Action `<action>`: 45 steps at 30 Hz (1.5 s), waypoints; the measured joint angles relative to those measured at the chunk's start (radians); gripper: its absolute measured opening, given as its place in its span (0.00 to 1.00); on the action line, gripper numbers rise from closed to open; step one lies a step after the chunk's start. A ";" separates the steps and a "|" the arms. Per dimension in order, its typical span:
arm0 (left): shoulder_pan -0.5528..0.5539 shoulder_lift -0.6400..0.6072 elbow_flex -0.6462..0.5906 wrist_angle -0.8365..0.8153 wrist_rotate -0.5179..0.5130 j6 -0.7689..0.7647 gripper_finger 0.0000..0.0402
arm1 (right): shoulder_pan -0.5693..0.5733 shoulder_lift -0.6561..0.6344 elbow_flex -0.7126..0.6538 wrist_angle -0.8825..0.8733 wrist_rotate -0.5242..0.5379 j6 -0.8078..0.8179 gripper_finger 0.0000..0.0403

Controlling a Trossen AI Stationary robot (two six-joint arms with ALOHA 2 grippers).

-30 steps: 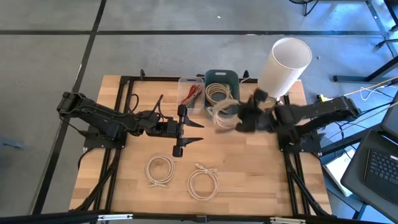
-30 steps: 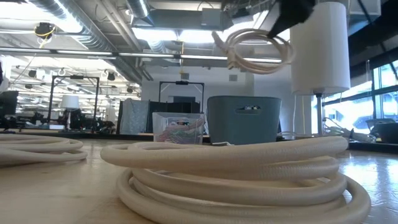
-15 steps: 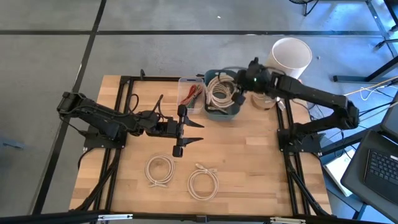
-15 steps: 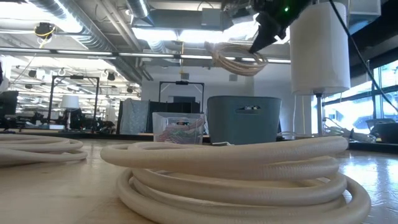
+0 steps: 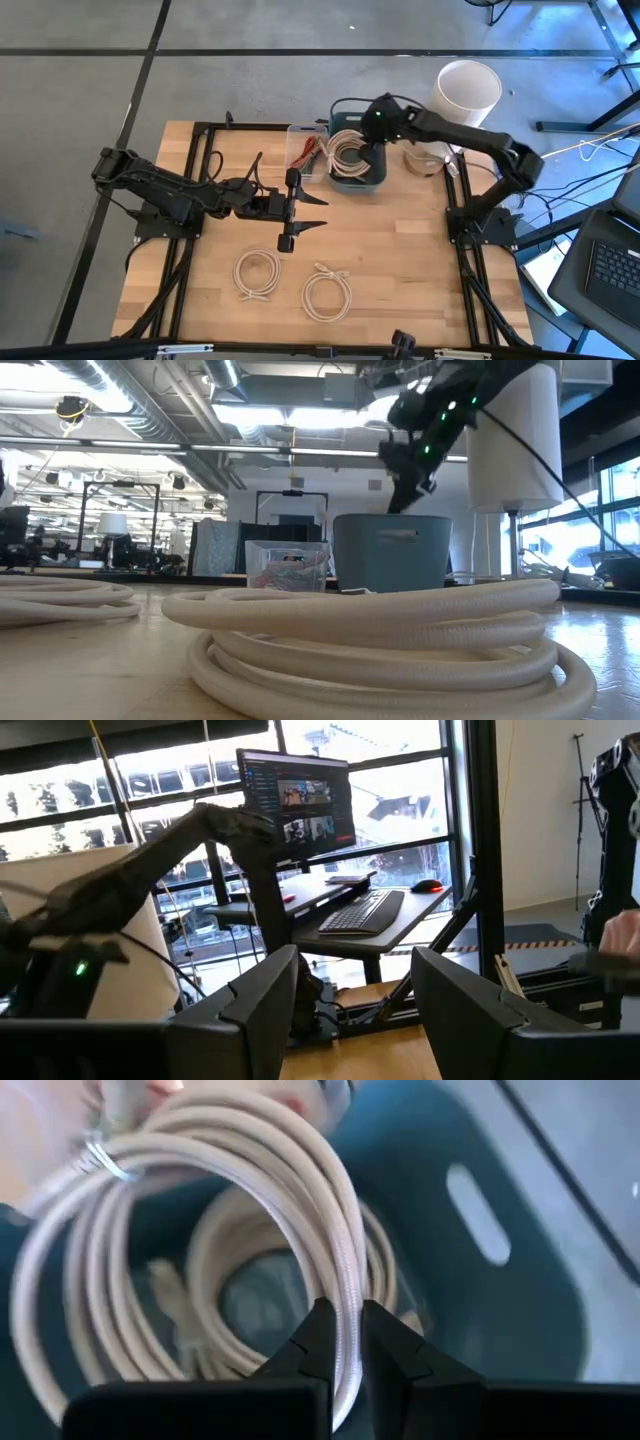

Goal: Pick and place USB-C Cables
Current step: Put the white HDMI cable into the blue bin

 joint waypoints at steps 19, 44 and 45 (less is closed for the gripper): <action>0.000 0.000 0.000 0.000 0.000 0.000 0.48 | -0.126 0.216 0.001 0.028 -0.140 -0.003 0.06; 0.000 0.000 0.000 0.000 0.000 0.000 0.48 | -0.127 0.219 0.072 -0.034 -0.129 -0.002 0.32; 0.000 0.000 0.000 0.000 0.000 0.000 0.48 | -0.127 0.219 0.087 -0.044 -0.129 0.001 0.32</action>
